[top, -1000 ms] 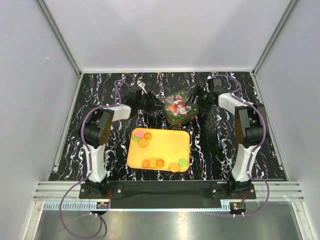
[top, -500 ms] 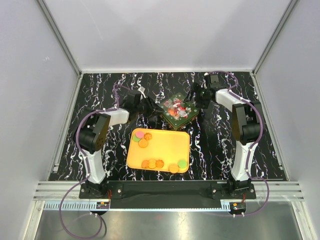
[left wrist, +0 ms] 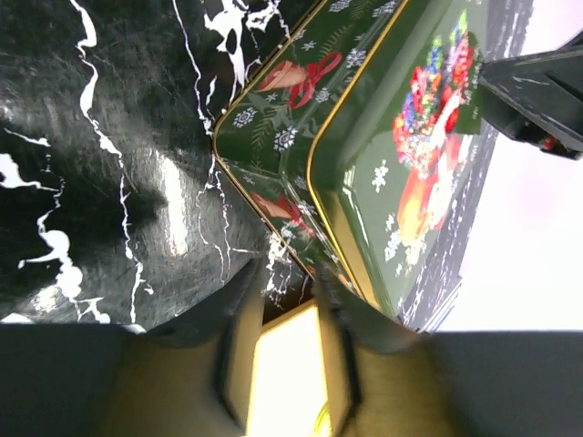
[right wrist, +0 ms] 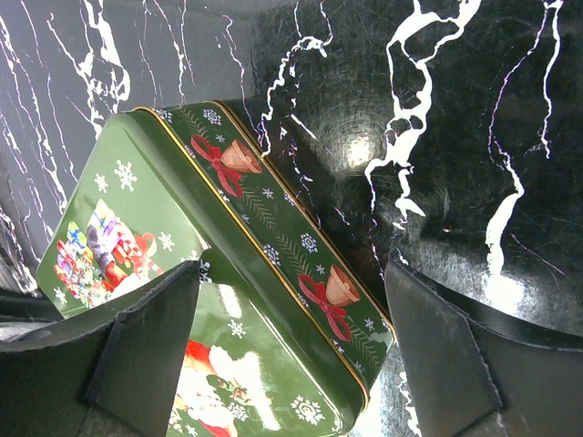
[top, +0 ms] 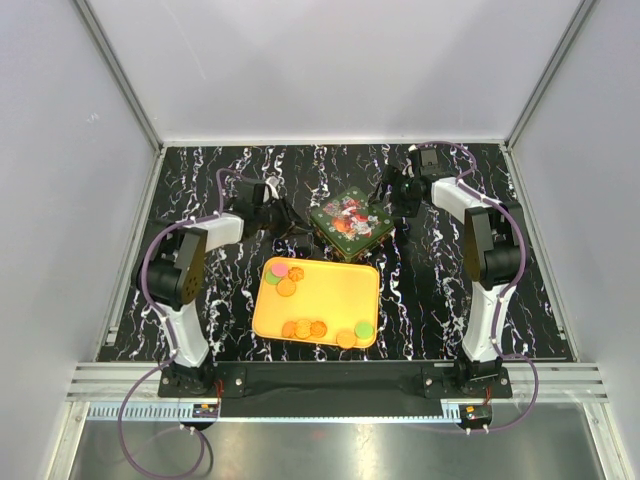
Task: Pack the cookies
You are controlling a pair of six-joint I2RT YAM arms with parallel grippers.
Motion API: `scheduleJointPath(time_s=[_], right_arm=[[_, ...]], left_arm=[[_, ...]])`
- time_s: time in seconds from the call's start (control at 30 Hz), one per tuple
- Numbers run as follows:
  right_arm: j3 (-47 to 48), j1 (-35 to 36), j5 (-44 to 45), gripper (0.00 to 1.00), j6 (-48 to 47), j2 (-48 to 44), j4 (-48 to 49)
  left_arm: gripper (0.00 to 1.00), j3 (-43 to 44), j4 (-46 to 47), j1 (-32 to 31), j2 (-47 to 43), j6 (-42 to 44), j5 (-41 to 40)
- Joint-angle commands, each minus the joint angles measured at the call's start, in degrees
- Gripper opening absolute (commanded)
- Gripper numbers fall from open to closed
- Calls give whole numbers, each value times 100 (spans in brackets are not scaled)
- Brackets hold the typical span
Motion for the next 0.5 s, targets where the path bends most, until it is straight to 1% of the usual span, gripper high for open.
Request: scheduleJointPath(time_s=[0.0, 0.03, 0.1, 0.13, 0.17, 0.23, 0.27, 0.3, 0.37, 0.43, 0.47], right_arm=[[230, -44, 128, 90, -128, 22, -18], [230, -44, 119, 90, -119, 13, -9], [213, -52, 110, 90, -119, 4, -9], [213, -44, 110, 89, -119, -5, 0], [204, -44, 101, 89, -119, -5, 0], [160, -44, 101, 89, -119, -31, 26], [142, -44, 93, 89, -110, -31, 35], [125, -52, 93, 89, -110, -40, 35], [107, -53, 93, 89, -102, -49, 35], [98, -53, 49, 88, -93, -31, 53], [98, -53, 31, 88, -93, -31, 61]], left_arm=[[26, 26, 248, 80, -419, 25, 541], [17, 52, 275, 97, -428, -10, 613], [10, 131, 582, 106, -410, -237, 780], [3, 175, 705, 106, -358, -326, 954], [0, 237, 1019, 106, -210, -457, 1078], [0, 360, 1407, 98, -7, -879, 1333], [0, 395, 1888, 98, 90, -1046, 1421], [0, 491, 2101, 89, 308, -1343, 1579], [0, 641, 2479, 45, 512, -1521, 1685], [0, 817, 2665, 36, 732, -1662, 1738], [0, 852, 2979, 36, 802, -1741, 1764]])
